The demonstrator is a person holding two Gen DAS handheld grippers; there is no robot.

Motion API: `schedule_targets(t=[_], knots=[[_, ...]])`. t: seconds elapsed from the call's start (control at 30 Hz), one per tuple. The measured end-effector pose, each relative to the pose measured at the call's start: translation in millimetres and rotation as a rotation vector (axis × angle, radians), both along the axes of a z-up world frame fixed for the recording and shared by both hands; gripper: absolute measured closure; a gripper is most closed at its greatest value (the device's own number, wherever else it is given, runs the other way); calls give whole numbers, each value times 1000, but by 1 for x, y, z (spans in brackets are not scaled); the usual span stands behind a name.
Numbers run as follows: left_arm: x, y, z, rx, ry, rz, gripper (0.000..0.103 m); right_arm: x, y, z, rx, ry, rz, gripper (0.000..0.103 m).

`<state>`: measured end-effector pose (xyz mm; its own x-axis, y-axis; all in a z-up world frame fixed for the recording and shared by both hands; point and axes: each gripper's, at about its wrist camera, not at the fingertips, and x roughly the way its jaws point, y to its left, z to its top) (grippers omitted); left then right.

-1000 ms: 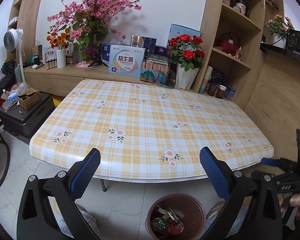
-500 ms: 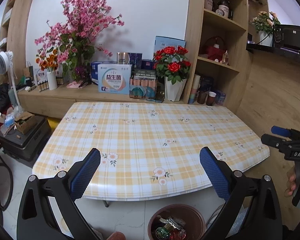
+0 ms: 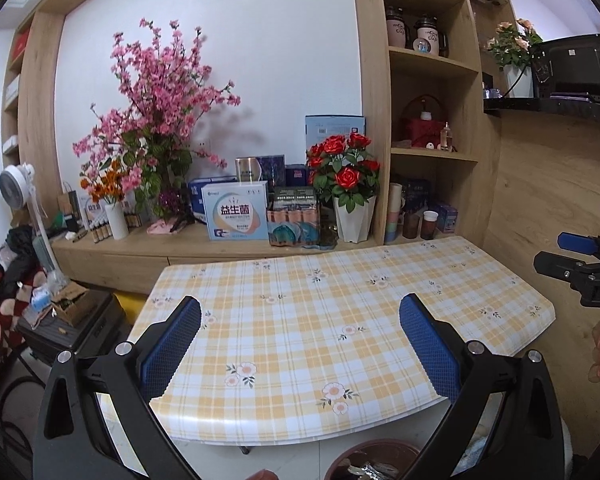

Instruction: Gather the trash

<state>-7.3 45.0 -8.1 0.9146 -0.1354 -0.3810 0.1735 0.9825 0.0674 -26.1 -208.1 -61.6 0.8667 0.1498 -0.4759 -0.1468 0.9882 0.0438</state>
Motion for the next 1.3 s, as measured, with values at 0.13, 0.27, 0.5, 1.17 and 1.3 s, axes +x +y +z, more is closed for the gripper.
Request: schedule_targets(t=[0.13, 0.27, 0.5, 1.17, 1.3], knots=[[-2, -6, 4, 9, -9, -9, 6, -1, -1, 1, 3, -4, -7, 6], [-3, -9, 4, 5, -8, -21, 6, -3, -2, 0, 7, -7, -16, 6], [-5, -14, 2, 6, -3, -36, 6, -4, -6, 1, 10, -13, -24, 6], [-7, -14, 3, -6, 0, -48, 6, -3, -10, 0, 3, -12, -34, 6], [-9, -15, 3, -4, -2, -49, 6, -3, -10, 0, 2, -13, -32, 6]])
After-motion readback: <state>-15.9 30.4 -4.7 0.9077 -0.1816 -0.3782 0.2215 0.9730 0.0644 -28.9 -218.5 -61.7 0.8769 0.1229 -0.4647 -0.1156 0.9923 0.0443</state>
